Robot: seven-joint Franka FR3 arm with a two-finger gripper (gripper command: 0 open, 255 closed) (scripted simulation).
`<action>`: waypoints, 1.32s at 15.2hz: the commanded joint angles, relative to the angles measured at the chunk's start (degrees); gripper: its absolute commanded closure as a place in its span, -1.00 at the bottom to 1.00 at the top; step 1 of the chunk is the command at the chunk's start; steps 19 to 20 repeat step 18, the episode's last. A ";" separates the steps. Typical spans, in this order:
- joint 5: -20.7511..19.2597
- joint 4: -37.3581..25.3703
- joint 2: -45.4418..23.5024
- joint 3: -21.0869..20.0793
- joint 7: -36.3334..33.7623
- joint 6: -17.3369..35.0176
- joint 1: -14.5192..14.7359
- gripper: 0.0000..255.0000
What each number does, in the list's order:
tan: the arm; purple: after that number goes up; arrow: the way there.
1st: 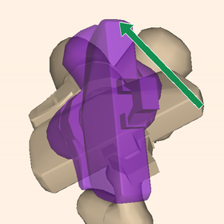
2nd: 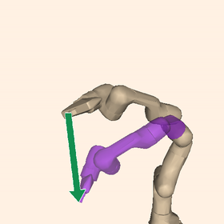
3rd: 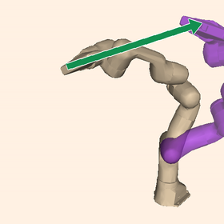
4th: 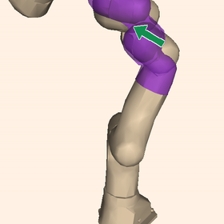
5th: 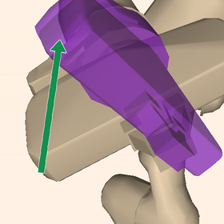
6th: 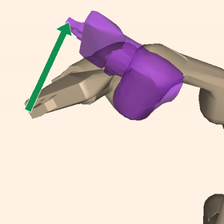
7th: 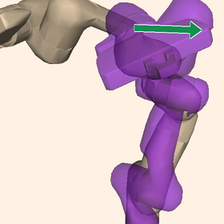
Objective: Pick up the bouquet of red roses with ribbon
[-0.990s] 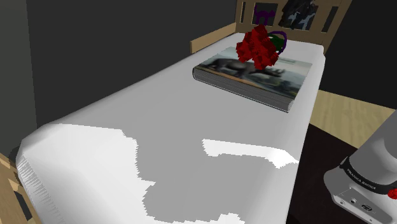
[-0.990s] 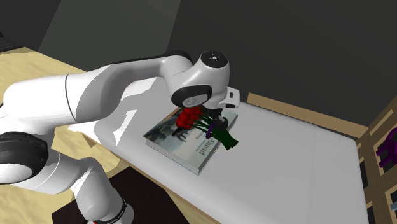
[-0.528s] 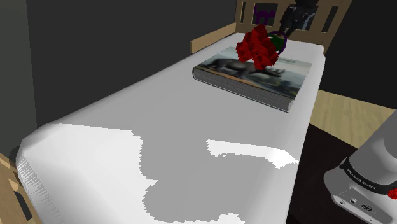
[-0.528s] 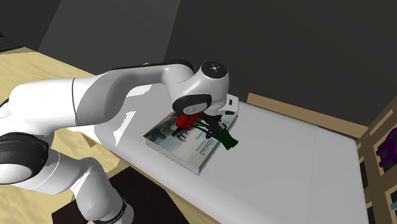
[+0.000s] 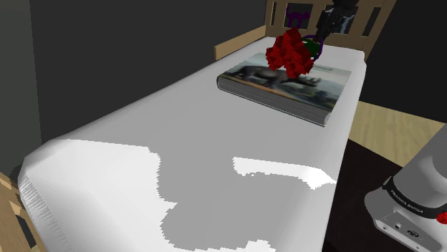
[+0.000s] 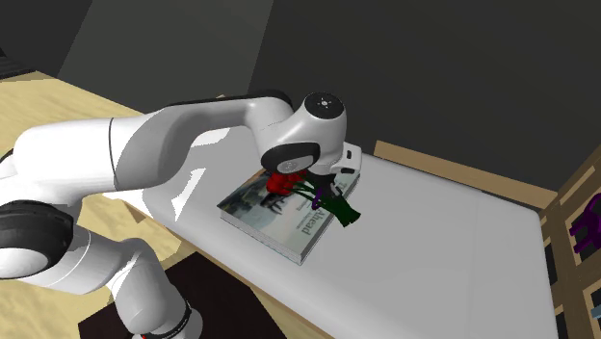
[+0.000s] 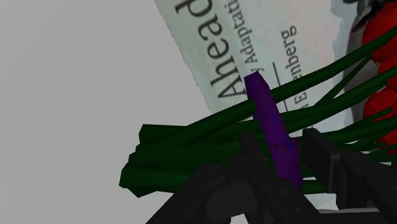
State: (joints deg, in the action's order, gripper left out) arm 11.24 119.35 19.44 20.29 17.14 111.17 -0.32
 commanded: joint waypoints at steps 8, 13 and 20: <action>-0.18 -5.68 -0.52 -0.11 -1.29 -5.09 0.16 1.00; -0.16 -10.14 -1.19 -0.07 -2.08 -8.81 0.32 1.00; -0.07 -13.13 -1.79 0.01 -2.53 -11.19 0.43 1.00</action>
